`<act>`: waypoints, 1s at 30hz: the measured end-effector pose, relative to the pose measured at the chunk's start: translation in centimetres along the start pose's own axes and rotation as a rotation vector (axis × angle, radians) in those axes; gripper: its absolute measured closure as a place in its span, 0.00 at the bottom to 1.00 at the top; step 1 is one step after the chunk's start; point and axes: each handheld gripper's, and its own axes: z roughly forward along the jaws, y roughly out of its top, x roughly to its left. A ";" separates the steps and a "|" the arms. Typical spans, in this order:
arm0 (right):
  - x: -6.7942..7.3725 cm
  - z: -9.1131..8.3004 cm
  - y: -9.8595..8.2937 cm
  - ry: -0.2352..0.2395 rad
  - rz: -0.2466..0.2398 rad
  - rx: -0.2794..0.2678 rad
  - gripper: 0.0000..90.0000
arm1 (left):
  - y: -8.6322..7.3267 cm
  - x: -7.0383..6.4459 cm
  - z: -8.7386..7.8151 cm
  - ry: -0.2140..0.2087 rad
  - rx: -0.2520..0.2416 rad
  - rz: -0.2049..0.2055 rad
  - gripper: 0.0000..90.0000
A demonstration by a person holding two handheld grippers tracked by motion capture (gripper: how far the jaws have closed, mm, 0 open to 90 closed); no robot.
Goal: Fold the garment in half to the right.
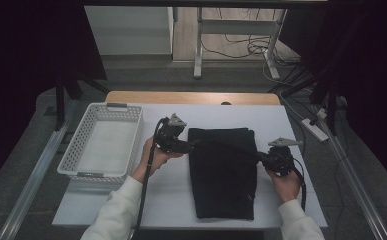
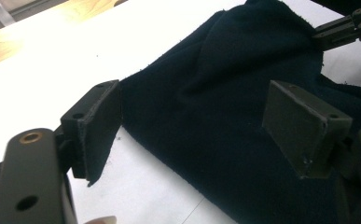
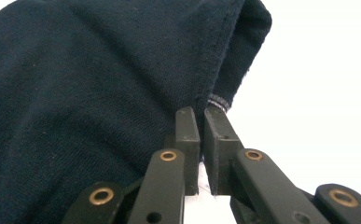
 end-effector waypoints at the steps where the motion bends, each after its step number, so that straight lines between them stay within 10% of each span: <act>1: -0.1 0.1 -0.1 0.004 0.008 -0.001 0.94 | 0.0 0.0 0.1 -0.003 0.001 0.000 0.23; 15: 1.4 -2.4 0.5 0.007 0.003 -0.116 0.56 | 0.1 0.4 0.1 -0.002 -0.002 -0.008 0.23; 30: 7.1 -4.2 0.1 0.125 -0.123 -0.075 0.50 | -0.1 1.0 0.0 0.000 0.000 -0.024 0.22</act>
